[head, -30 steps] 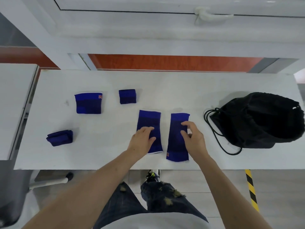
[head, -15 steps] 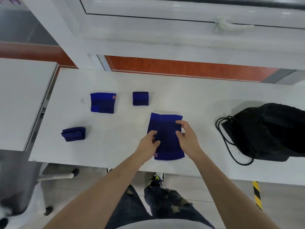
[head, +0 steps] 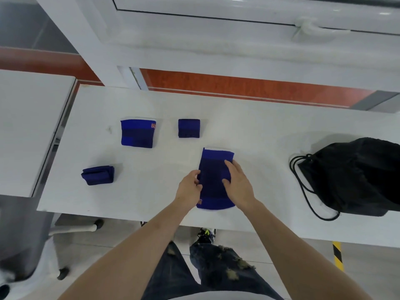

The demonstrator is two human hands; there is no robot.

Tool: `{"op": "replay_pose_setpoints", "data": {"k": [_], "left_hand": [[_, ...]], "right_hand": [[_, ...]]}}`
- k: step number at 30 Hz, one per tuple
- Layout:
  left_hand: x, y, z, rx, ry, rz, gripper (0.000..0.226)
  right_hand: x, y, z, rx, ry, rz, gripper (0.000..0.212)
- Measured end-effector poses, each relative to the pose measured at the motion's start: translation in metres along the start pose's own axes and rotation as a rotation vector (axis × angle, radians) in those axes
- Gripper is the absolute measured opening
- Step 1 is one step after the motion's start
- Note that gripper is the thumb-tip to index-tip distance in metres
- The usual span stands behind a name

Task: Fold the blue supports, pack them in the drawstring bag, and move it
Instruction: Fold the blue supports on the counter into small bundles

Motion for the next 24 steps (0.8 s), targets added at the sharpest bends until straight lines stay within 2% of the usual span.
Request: {"op": "replay_pose_setpoints", "data": {"k": [6, 10, 20, 24], "left_hand": [[0.005, -0.004, 0.009, -0.03, -0.034, -0.049, 0.038], [0.008, -0.005, 0.014, -0.035, -0.046, -0.045, 0.038], [0.008, -0.004, 0.015, -0.074, -0.055, -0.043, 0.045], [0.008, -0.004, 0.016, -0.068, -0.031, -0.054, 0.041]], "right_hand": [[0.001, 0.003, 0.001, 0.03, 0.029, -0.002, 0.062], [0.001, 0.003, 0.0, 0.081, 0.026, -0.042, 0.062], [0.002, 0.008, -0.005, 0.028, -0.077, -0.06, 0.064], [0.004, 0.006, -0.005, -0.02, -0.145, -0.053, 0.064]]}}
Point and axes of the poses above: each hand's wrist, its own x-axis towards the middle knuckle, its own y-axis out of the palm, z = x × y, the point moved 1 cm from there along x, towards the middle knuckle, and after that the axes turned 1 degree about -x, right-handed, at the moved point
